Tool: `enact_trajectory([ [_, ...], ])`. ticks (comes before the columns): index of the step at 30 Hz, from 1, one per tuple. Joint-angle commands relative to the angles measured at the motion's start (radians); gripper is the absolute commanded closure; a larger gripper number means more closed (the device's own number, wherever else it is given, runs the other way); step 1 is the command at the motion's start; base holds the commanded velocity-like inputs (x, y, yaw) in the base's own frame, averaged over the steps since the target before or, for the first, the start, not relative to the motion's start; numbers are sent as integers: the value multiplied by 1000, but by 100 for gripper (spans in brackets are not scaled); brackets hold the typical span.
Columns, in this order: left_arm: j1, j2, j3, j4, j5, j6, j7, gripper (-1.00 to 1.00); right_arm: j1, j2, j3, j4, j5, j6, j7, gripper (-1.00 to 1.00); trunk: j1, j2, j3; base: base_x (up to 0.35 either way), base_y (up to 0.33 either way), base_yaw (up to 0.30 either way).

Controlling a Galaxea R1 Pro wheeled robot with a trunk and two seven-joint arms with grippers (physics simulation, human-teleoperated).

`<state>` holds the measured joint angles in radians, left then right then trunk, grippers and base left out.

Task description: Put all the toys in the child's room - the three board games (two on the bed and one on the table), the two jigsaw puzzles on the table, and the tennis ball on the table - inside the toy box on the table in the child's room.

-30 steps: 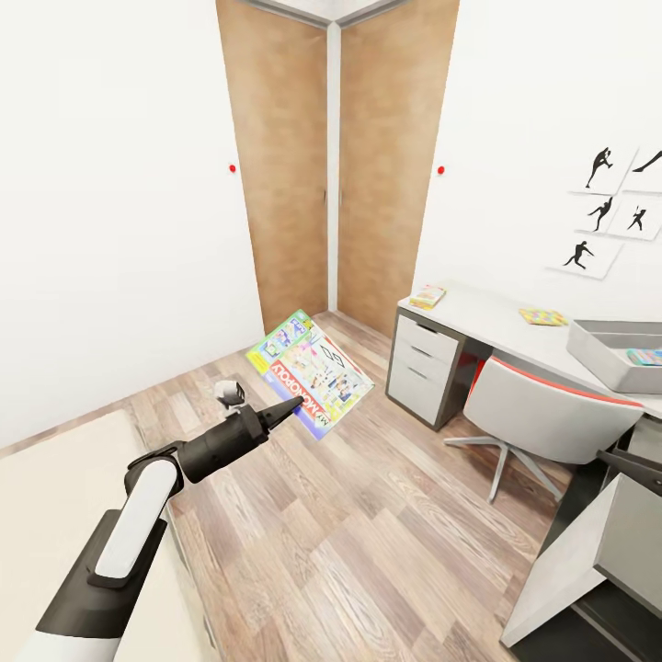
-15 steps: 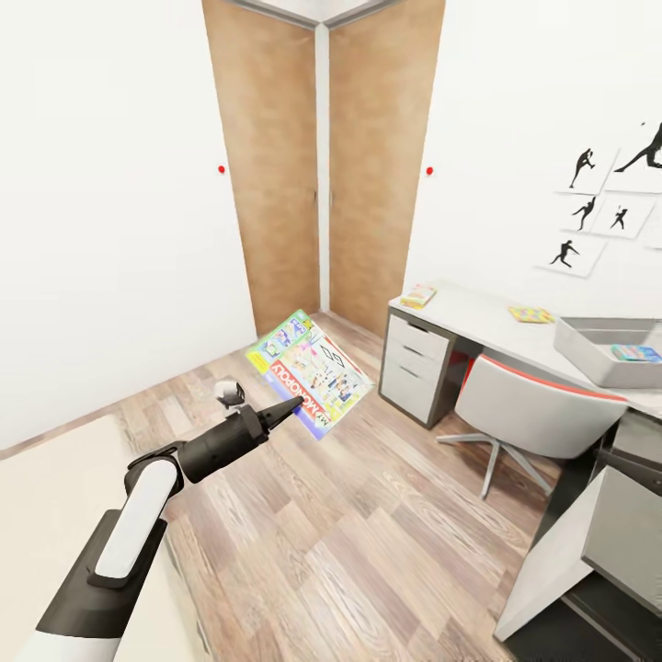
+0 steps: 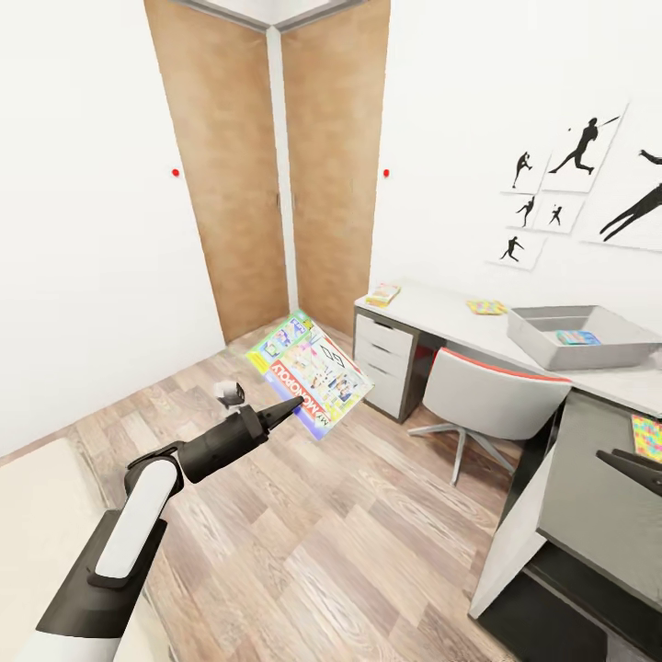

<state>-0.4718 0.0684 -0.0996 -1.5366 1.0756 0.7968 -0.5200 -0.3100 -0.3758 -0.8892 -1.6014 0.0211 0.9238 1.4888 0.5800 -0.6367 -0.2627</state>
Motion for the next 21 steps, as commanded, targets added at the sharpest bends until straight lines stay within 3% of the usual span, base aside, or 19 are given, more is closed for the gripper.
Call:
enact_trajectory([
  [1, -1, 1, 0, 0, 7, 6, 0, 100, -1, 0, -1, 0, 2, 10, 5, -100, 0, -1, -1, 0, 0, -269],
  [21, -1, 1, 0, 0, 8, 6, 0, 100, -1, 0, 1, 0, 2, 10, 5, -100, 0, -1, 9, 0, 0, -273],
])
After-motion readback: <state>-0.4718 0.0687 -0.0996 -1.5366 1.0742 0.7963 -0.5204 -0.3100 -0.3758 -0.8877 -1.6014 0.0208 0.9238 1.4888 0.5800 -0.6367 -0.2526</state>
